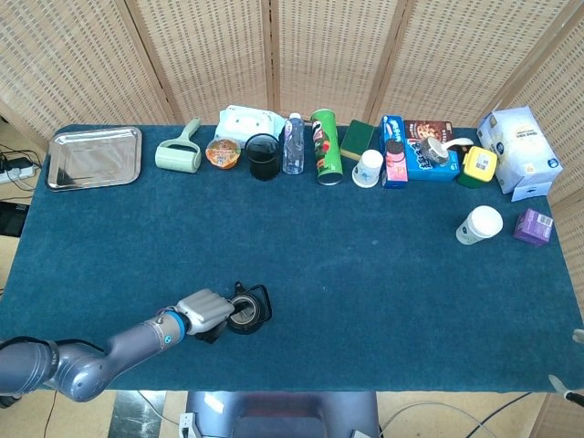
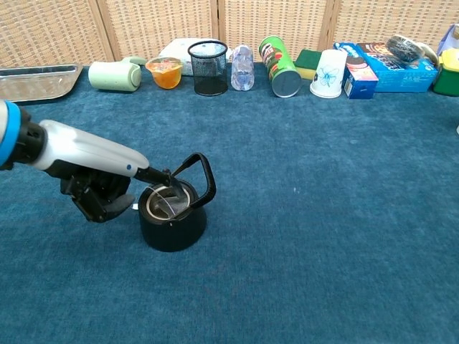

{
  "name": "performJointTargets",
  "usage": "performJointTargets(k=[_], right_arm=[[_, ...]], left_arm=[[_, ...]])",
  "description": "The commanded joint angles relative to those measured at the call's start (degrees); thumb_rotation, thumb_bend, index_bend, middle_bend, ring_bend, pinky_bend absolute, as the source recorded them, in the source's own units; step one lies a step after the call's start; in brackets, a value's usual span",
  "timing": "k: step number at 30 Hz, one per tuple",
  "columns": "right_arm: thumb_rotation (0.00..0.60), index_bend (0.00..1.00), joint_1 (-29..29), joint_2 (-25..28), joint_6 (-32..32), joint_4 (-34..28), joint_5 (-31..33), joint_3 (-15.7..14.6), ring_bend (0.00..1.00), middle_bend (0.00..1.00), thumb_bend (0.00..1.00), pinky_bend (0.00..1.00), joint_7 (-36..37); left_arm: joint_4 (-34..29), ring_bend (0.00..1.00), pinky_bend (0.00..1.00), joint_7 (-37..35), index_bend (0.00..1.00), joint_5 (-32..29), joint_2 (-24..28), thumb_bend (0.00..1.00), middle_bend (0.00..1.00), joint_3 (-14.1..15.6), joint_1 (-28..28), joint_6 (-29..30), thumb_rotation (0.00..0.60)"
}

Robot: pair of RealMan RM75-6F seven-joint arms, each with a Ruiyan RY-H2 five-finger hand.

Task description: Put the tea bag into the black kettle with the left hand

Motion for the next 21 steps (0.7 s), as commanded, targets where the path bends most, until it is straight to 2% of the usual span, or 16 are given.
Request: performJointTargets(k=[1, 10, 13, 16, 19, 21], right_arm=[[0.600, 0.26, 0.18, 0.06, -0.01, -0.19, -0.20, 0.04, 0.21, 0.32, 0.19, 0.16, -0.22], [0.600, 0.26, 1.05, 0.50, -0.38, -1.00, -0.93, 0.14, 0.21, 0.32, 0.19, 0.16, -1.16], [0.600, 0.26, 1.96, 0.91, -0.66, -1.62, -1.66, 0.31, 0.21, 0.32, 0.18, 0.16, -1.90], [0.600, 0.26, 2.63, 1.27, -0.99, -2.29, -2.03, 0.43, 0.21, 0.32, 0.18, 0.16, -2.65], [0.600, 0.26, 3.42, 1.70, -1.26, -3.01, -2.67, 0.47, 0.21, 0.32, 0.19, 0.16, -3.65], [0.600, 0.26, 3.86, 2.03, -1.30, -3.68, -3.04, 0.52, 0.21, 0.32, 0.18, 0.16, -4.42]], left_arm=[[-2.65, 1.00, 0.90, -0.59, 0.00, 2.82, 2.87, 0.84, 1.00, -0.43, 1.68, 1.96, 0.600], [-8.80, 1.00, 0.90, -3.10, 0.00, 12.43, 10.26, 0.81, 1.00, -0.36, 9.39, 9.33, 0.600], [-11.60, 0.98, 0.90, -5.17, 0.00, 19.88, 14.44, 0.77, 0.99, 1.43, 16.80, 16.98, 0.600], [-11.54, 0.89, 0.86, -6.80, 0.00, 25.54, 16.26, 0.69, 0.89, 2.87, 22.16, 21.72, 0.600], [-10.65, 0.74, 0.78, -8.62, 0.00, 30.45, 17.71, 0.61, 0.74, 4.17, 28.10, 27.14, 0.600], [-9.88, 0.60, 0.70, -9.70, 0.00, 32.82, 18.15, 0.57, 0.61, 4.81, 31.70, 30.73, 0.600]])
